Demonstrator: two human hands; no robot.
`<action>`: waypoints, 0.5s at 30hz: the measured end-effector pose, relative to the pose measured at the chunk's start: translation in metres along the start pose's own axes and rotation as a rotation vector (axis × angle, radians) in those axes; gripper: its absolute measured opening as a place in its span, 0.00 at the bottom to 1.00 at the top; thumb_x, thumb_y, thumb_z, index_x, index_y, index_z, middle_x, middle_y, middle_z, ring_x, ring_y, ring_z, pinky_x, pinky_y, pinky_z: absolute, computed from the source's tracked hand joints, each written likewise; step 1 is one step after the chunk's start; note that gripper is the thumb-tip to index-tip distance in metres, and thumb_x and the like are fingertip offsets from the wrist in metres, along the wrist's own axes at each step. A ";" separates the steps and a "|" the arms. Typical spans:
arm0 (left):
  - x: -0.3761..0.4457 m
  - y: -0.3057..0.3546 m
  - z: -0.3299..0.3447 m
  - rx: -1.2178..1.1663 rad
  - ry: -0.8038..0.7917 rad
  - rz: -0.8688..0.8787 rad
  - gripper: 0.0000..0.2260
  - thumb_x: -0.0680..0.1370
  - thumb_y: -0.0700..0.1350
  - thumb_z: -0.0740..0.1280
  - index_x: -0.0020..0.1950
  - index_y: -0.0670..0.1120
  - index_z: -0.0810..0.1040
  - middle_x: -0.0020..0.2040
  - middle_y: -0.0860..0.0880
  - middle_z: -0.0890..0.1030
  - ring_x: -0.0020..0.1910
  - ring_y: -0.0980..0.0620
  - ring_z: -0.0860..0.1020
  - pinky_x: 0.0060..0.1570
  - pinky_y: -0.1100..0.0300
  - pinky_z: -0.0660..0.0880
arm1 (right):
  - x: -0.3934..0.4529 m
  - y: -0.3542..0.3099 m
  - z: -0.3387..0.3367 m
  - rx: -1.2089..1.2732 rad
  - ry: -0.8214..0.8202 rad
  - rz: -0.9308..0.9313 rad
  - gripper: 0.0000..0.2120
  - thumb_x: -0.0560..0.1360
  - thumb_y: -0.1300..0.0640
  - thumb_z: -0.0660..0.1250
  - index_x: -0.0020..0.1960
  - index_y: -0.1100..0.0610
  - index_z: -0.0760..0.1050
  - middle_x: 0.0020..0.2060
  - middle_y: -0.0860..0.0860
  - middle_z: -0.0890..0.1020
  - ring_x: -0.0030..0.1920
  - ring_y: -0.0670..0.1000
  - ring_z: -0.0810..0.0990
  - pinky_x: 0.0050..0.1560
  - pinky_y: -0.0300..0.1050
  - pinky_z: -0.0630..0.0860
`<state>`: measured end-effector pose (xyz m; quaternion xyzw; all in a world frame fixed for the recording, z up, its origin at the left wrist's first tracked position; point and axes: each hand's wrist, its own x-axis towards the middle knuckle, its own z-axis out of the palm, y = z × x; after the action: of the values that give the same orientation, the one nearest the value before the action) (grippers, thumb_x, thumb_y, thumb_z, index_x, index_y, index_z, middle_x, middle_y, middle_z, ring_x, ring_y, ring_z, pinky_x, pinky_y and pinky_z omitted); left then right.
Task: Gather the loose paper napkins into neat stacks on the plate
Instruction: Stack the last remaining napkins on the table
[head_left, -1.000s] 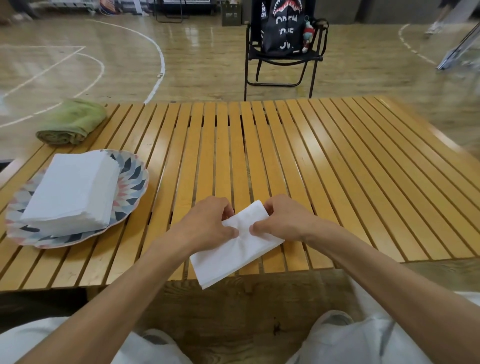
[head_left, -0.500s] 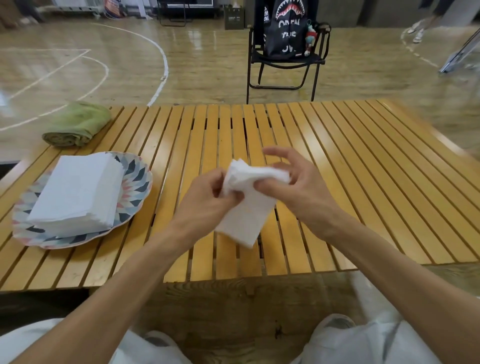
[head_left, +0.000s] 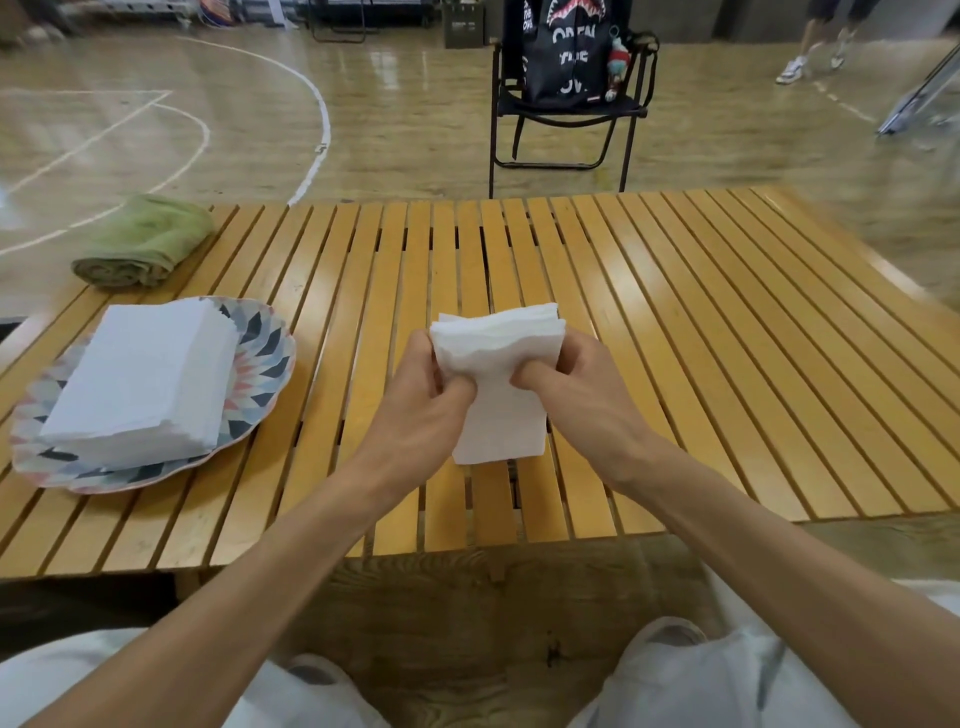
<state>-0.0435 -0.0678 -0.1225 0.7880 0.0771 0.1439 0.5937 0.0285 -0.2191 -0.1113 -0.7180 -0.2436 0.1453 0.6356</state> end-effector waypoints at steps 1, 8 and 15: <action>0.000 -0.001 0.001 0.012 -0.008 0.001 0.16 0.82 0.40 0.59 0.70 0.51 0.68 0.60 0.51 0.76 0.58 0.53 0.77 0.55 0.50 0.79 | 0.000 0.001 0.002 -0.022 -0.013 -0.004 0.19 0.75 0.65 0.63 0.54 0.41 0.79 0.45 0.41 0.84 0.44 0.40 0.81 0.39 0.33 0.77; -0.004 -0.010 0.008 0.123 -0.059 -0.024 0.20 0.82 0.41 0.57 0.74 0.53 0.62 0.66 0.52 0.71 0.66 0.56 0.70 0.68 0.51 0.70 | -0.007 0.006 0.009 -0.248 -0.070 -0.037 0.26 0.73 0.64 0.58 0.55 0.32 0.72 0.36 0.30 0.78 0.37 0.35 0.74 0.36 0.26 0.70; 0.002 0.010 -0.011 0.133 0.074 -0.011 0.10 0.81 0.45 0.64 0.61 0.54 0.72 0.55 0.52 0.78 0.51 0.59 0.78 0.47 0.57 0.79 | -0.001 -0.009 0.012 -0.206 -0.041 0.007 0.14 0.77 0.59 0.59 0.56 0.45 0.76 0.47 0.42 0.81 0.48 0.43 0.78 0.44 0.40 0.75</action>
<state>-0.0452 -0.0601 -0.1103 0.8194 0.1124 0.1642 0.5375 0.0199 -0.2092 -0.1039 -0.7772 -0.2679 0.1364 0.5527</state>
